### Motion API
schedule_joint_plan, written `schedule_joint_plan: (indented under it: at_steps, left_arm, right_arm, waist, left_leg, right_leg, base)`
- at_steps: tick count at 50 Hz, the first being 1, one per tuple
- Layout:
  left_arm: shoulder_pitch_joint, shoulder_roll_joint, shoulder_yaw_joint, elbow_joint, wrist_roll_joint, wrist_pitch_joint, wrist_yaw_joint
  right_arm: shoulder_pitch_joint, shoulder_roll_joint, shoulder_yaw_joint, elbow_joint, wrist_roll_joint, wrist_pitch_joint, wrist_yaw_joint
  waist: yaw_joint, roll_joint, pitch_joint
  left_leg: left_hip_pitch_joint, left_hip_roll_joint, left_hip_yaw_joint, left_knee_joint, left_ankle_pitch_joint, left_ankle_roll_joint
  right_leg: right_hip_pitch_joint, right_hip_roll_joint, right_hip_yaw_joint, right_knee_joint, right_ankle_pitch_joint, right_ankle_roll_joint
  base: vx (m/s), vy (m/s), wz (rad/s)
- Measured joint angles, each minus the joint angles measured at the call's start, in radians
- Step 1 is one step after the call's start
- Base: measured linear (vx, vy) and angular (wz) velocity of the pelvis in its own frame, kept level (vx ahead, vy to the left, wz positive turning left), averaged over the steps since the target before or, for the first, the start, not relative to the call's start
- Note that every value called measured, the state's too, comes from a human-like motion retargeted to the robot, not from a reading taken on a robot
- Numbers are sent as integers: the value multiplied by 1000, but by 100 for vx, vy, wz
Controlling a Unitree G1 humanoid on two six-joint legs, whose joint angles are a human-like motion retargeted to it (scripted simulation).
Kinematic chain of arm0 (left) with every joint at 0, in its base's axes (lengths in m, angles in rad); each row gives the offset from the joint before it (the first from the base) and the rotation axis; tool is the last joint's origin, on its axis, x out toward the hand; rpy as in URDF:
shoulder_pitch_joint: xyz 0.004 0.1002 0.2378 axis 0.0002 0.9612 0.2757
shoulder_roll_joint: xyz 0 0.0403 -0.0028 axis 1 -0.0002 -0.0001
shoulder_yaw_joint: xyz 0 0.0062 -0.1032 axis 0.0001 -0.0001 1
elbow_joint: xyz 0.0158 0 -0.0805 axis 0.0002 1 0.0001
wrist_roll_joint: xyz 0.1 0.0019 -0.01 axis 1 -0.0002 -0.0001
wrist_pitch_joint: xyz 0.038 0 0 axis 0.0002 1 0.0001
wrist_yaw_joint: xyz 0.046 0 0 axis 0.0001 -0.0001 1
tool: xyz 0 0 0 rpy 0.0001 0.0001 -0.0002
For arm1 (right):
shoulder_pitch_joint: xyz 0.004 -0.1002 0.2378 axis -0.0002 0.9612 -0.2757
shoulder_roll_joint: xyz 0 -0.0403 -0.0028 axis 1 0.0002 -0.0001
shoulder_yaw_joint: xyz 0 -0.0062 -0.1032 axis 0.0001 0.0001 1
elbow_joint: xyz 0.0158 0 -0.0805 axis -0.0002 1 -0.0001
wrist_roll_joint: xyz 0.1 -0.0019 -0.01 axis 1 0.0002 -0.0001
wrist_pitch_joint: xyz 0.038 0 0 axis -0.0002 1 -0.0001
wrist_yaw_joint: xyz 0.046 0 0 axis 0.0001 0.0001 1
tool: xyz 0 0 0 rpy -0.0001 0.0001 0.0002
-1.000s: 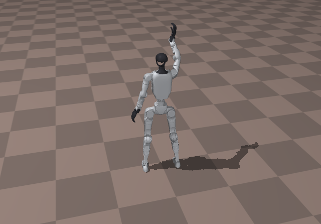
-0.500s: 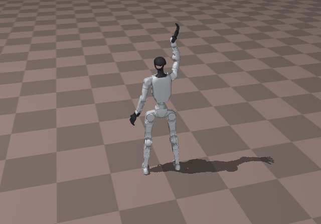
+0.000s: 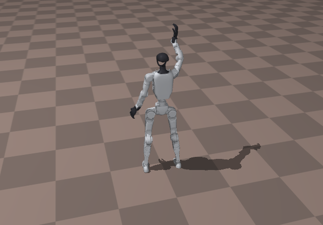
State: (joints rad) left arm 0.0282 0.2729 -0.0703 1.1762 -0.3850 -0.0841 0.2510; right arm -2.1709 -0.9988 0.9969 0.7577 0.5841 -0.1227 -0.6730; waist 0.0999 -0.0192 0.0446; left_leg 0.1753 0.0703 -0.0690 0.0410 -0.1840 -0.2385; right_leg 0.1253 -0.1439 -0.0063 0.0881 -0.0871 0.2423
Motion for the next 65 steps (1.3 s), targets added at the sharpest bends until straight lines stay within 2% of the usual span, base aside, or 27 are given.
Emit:
schedule_joint_plan:
  at_steps: [8,15,20,24,31,33,35,42,45,48,50,53,58,61,65]
  left_arm:
    - [-298,80,-73,-165,-65,-31,10]
    - [-408,62,-188,-117,50,-13,-1]
    - [-359,18,-205,-65,123,-17,-64]
    - [-262,-17,-162,2,153,-20,-77]
    - [-91,-61,-54,183,218,-23,-60]
    - [-29,-62,-31,205,240,-28,-61]
    - [-3,-62,-14,215,229,-26,-58]
    - [87,-23,-12,84,300,-36,-68]
    - [134,44,-92,-107,242,-31,-81]
    - [141,140,-127,-336,281,-60,-88]
    - [220,243,-160,-584,320,-105,-102]
    - [101,429,-211,-872,304,-152,-138]
    - [-116,715,-262,-1332,246,-224,-151]
    - [-313,828,-286,-1515,227,-240,-130]
    - [-575,922,-337,-1649,244,-255,-86]
  right_arm:
    - [900,199,-331,-144,-158,76,245]
    - [1503,456,-490,32,-378,144,396]
    - [1784,606,-571,316,-524,176,471]
    - [1954,665,-614,473,-616,196,492]
    - [2228,673,-682,441,-605,171,510]
    - [2294,675,-728,429,-591,157,514]
    - [2309,675,-736,440,-572,169,513]
    - [2338,643,-763,343,-618,156,476]
    - [2348,598,-749,198,-626,85,460]
    - [2342,508,-734,-22,-685,47,450]
    - [2401,414,-726,-247,-761,7,475]
    - [2269,242,-706,-496,-816,-29,487]
    - [2032,-14,-678,-895,-836,-87,524]
    - [1823,-105,-642,-1063,-820,-90,531]
    - [1550,-182,-569,-1202,-842,-85,519]
  waist:
    - [-27,11,-12]
    - [-27,8,8]
    - [-24,8,29]
    - [-32,9,47]
    - [-49,14,72]
    - [-56,13,62]
    - [-50,12,82]
    - [-40,4,114]
    - [-40,1,117]
    - [-34,-4,123]
    - [-36,-12,76]
    - [-29,-8,113]
    - [-25,-7,83]
    - [-27,-9,65]
    - [-32,-12,50]
  left_leg:
    - [22,-1,-8,2,-2,14]
    - [29,-7,-27,5,-4,23]
    - [16,-15,-41,7,-3,31]
    - [5,-20,-43,7,-2,35]
    - [-4,-22,-29,2,-2,35]
    - [-39,-24,-17,55,-39,57]
    - [-12,-22,-16,4,-5,33]
    - [1,-19,-2,-1,-5,29]
    - [0,-18,-5,14,-19,34]
    - [3,-19,-4,7,-14,27]
    - [-37,-25,9,55,-48,59]
    - [-3,-21,-3,11,-14,23]
    - [2,-21,-3,9,-11,22]
    - [2,-20,-5,10,-11,21]
    - [2,-19,-8,12,-11,20]
  right_leg:
    - [22,0,-3,8,-12,-22]
    - [40,-7,-23,13,-23,-25]
    - [34,-15,-37,14,-27,-26]
    - [24,-20,-40,14,-27,-25]
    - [7,-23,-27,10,-26,-19]
    - [-28,-24,-29,56,-47,-18]
    - [-8,-21,-15,13,-25,-16]
    - [-6,-19,-3,15,-22,-10]
    - [-3,-17,-5,21,-26,-18]
    - [-1,-18,-3,15,-20,-9]
    - [-36,-25,-11,50,-34,4]
    - [-7,-20,1,17,-14,3]
    - [-1,-18,4,11,-7,7]
    - [0,-17,5,10,-5,7]
    - [3,-16,2,8,-5,7]
  base:
    - [0,0,0]
    - [0,0,0]
    - [0,0,0]
    - [0,0,0]
    - [0,0,0]
    - [0,0,0]
    - [1,0,-12]
    - [0,0,-3]
    - [0,0,0]
    - [0,0,0]
    - [0,0,0]
    - [0,0,0]
    - [0,0,0]
    - [0,0,0]
    - [0,0,0]
